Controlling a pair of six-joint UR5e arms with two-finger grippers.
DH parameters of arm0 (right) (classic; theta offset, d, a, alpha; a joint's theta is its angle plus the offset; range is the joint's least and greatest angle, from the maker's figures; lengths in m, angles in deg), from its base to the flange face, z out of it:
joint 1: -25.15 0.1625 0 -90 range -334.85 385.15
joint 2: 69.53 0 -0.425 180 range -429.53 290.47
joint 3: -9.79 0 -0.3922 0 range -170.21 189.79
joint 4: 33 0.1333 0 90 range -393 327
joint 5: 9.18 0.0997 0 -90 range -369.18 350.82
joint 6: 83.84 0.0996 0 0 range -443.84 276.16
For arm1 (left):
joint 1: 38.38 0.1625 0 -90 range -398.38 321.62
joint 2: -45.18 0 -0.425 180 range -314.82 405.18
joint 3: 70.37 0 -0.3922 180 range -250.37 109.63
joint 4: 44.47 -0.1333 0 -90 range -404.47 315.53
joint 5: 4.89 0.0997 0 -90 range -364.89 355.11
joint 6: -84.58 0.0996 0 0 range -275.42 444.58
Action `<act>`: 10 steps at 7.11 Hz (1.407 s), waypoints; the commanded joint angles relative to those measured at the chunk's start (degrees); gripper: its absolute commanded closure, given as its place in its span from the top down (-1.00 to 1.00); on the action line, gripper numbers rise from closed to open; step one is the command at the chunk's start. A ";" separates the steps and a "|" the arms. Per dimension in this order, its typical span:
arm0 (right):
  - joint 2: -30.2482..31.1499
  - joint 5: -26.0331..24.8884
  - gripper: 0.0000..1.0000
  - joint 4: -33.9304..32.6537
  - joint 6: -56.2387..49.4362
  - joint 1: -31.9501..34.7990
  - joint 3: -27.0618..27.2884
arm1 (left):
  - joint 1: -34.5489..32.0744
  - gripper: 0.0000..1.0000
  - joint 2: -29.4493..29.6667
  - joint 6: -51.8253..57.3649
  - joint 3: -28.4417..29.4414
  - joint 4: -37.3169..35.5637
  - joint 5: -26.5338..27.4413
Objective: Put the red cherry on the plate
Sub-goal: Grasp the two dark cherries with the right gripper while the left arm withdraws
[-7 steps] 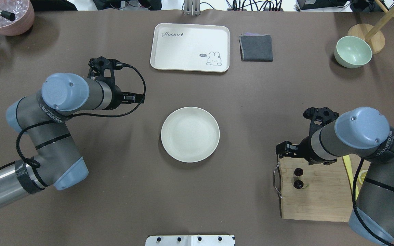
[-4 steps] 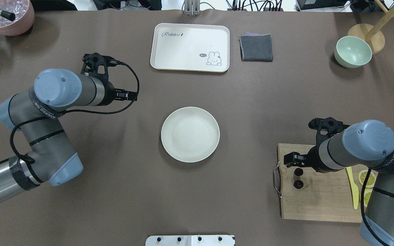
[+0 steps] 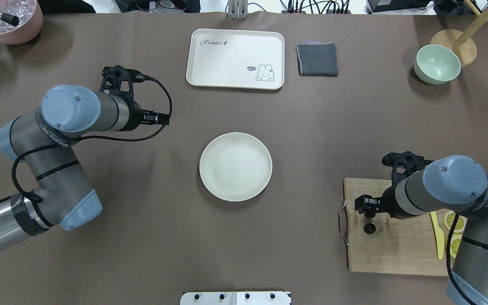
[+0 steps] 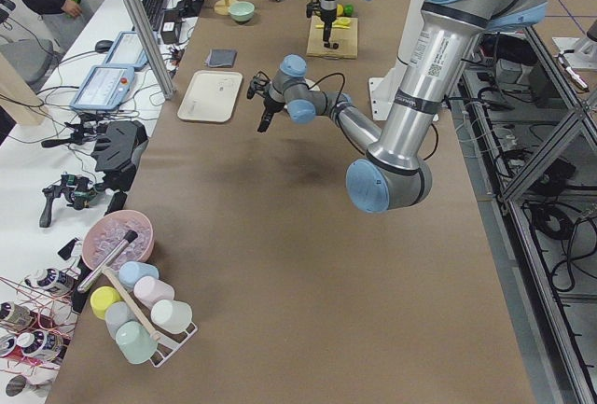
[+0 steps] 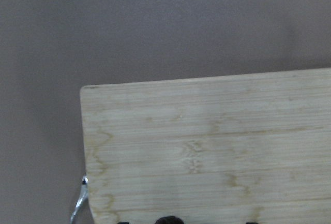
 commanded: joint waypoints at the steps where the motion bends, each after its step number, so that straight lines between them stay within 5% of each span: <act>1: -0.26 -0.18 -0.54 -0.16 0.05 -0.98 -0.27 | 0.00 0.97 0.16 0.17 0.02 0.00 -0.04; 2: -0.53 -0.18 -0.94 -0.17 0.05 -1.60 -0.79 | 0.00 0.96 0.16 0.17 0.02 0.00 -0.04; 5: -2.02 0.78 -1.00 -0.60 -0.04 0.75 -0.18 | -2.01 0.96 0.16 0.26 -0.16 -0.09 -0.65; 7: -5.78 4.37 -1.00 -1.57 -0.48 5.67 -0.53 | -10.06 0.96 -0.10 6.35 0.36 -0.87 -11.22; 8: -11.20 4.22 -1.00 -6.36 -0.74 5.86 -1.05 | -14.29 0.97 -1.76 11.98 1.24 -5.84 -18.25; 10: -25.95 3.08 -1.00 -15.34 -0.74 5.87 -5.51 | -19.49 0.96 -4.48 18.61 1.16 -14.03 -20.08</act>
